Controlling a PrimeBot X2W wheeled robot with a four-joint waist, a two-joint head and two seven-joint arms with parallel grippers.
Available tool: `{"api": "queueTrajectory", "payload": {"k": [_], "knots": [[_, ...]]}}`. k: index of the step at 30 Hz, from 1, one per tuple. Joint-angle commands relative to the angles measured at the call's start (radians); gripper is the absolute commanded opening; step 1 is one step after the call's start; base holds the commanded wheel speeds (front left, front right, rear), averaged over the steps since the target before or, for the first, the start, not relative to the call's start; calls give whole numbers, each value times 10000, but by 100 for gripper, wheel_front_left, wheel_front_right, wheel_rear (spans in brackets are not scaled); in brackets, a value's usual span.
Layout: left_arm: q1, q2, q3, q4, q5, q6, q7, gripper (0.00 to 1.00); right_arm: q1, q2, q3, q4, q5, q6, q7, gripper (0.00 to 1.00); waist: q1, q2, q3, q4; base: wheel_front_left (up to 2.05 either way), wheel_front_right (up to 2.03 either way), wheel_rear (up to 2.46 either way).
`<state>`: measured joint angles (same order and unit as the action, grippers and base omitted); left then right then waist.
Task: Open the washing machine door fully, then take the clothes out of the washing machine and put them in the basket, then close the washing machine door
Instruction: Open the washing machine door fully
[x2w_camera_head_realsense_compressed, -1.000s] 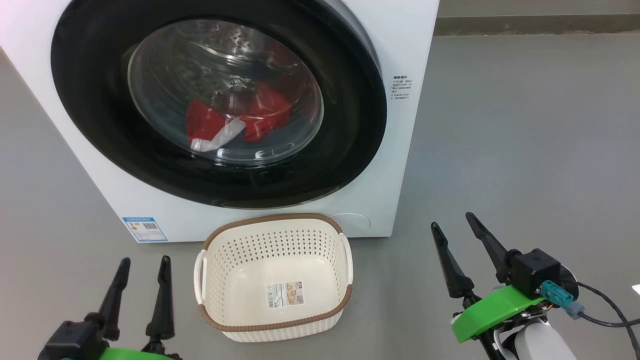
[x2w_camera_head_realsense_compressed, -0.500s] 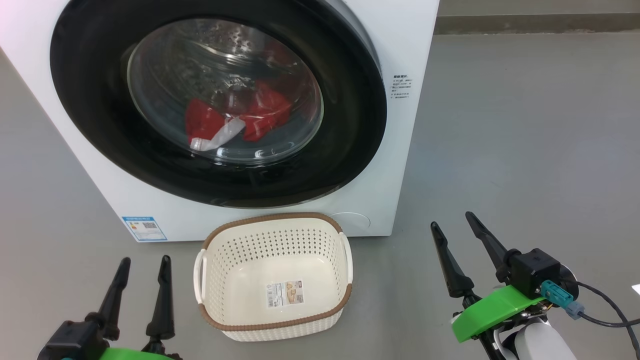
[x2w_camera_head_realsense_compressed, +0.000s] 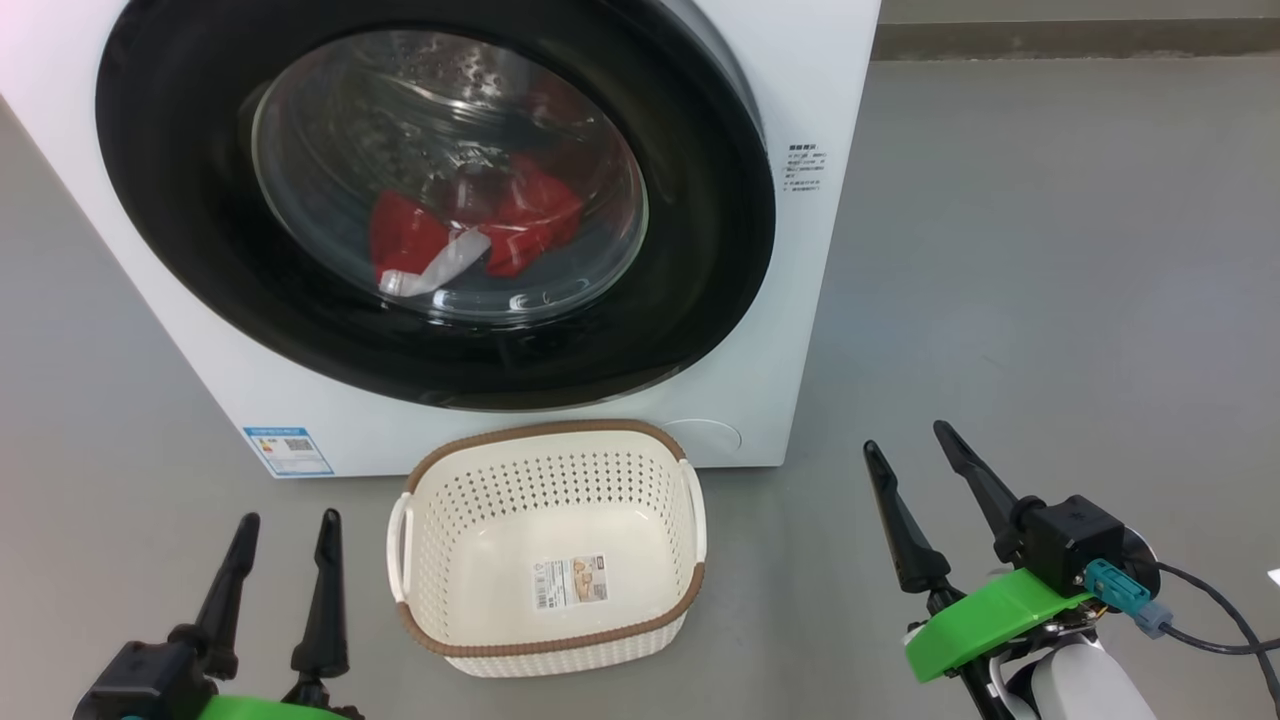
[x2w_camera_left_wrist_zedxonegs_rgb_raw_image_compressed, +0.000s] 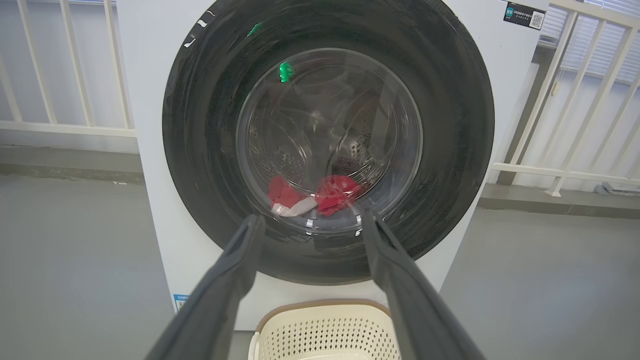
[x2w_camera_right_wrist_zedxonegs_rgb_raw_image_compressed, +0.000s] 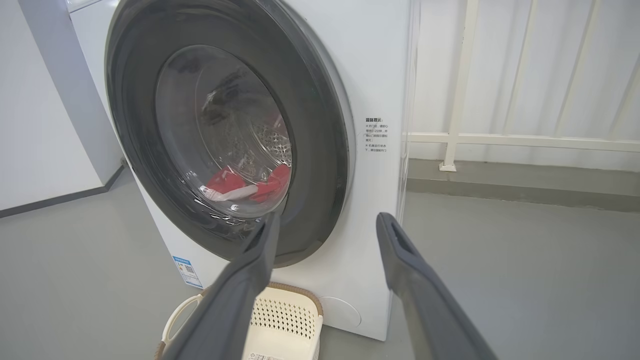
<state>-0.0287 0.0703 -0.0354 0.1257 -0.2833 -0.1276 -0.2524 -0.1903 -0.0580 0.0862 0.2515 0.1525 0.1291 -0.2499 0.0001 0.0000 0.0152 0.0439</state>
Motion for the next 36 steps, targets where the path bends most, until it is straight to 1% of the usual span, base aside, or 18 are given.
{"api": "queueTrajectory", "payload": {"k": [1, 13, 24, 32, 33, 34, 35, 36], "knots": [[-320, 260, 295, -324, 0, -31, -93, 100, -420, 77, 219, -294, -21, 16, -118, 100, 0, 0, 21, 7, 0, 0, 0], [-439, 363, 187, -293, -134, -31, -93, 100, -725, 77, 93, -228, 71, 16, -118, 100, 0, 0, 301, 58, 0, 0, 0], [-779, 504, 146, -304, -242, -31, -93, 100, -1368, 72, -243, -365, 213, 16, -118, 100, 0, 0, 1028, 238, 0, 0, 0], [-1091, 591, 171, -401, -316, -31, -93, 100, -2005, -118, -649, -373, 635, 16, -118, 100, 0, 0, 1579, 397, 0, 0, 0], [-1131, 598, 177, -431, -327, -31, -93, 100, -2097, -161, -695, -370, 711, 16, -118, 95, 0, 0, 1656, 417, 0, 0, 0], [-1170, 606, 177, -459, -338, -31, -93, 100, -2193, -194, -755, -377, 810, 16, -118, 80, 0, 0, 1736, 437, 0, 0, 0], [-1209, 613, 178, -485, -353, -31, -93, 100, -2287, -213, -816, -389, 948, 16, -118, 53, 0, 0, 1813, 457, 0, 0, 0], [-1246, 622, 182, -510, -368, -31, -93, 100, -2385, -224, -882, -411, 1128, 16, -118, 42, 0, 0, 1893, 474, 0, 0, 0]]}}
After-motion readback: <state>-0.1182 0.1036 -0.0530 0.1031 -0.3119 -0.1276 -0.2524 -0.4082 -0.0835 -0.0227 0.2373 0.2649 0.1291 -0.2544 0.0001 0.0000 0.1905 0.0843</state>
